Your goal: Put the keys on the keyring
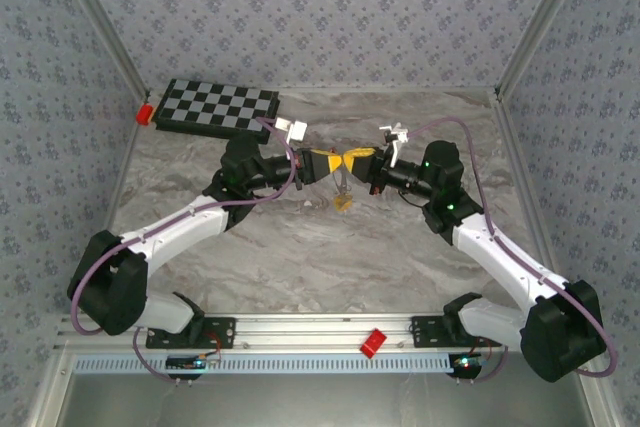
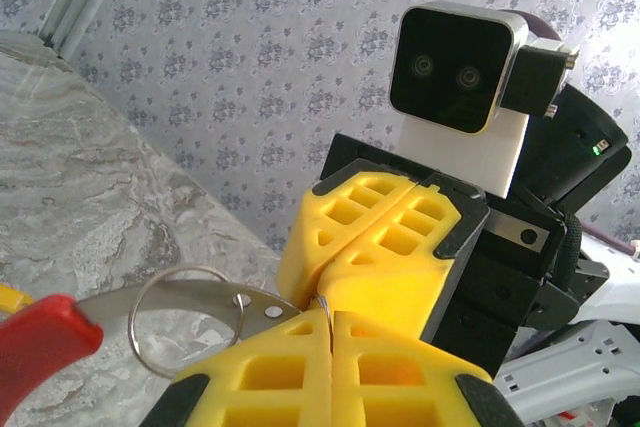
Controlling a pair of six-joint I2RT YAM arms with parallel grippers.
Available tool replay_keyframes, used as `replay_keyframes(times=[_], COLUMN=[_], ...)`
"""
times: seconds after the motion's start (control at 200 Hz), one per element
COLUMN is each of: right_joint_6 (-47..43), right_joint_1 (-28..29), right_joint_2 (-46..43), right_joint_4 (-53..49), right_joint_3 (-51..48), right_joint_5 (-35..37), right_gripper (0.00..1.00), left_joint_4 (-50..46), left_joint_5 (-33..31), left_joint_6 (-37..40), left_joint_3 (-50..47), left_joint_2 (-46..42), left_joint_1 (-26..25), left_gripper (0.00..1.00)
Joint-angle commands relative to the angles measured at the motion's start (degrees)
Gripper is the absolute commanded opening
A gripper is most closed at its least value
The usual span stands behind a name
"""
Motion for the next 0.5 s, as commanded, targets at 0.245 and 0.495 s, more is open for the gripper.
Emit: replay_keyframes(times=[0.245,0.495], right_joint_6=[-0.6,-0.5], right_joint_1=[-0.9,-3.6], right_joint_2=[-2.7,-8.8], right_joint_4=[-4.0,-6.0], right_joint_3=[-0.5,-4.2], right_joint_5=[4.1,9.6], right_gripper=[0.29,0.42], left_joint_4=[-3.0,-6.7], left_joint_5=[-0.8,-2.8], left_joint_6=[6.4,9.3], left_joint_3=[0.5,0.6], left_joint_2=[-2.9,-4.1], left_joint_1=[-1.1,-1.2], left_gripper=[0.0,0.0])
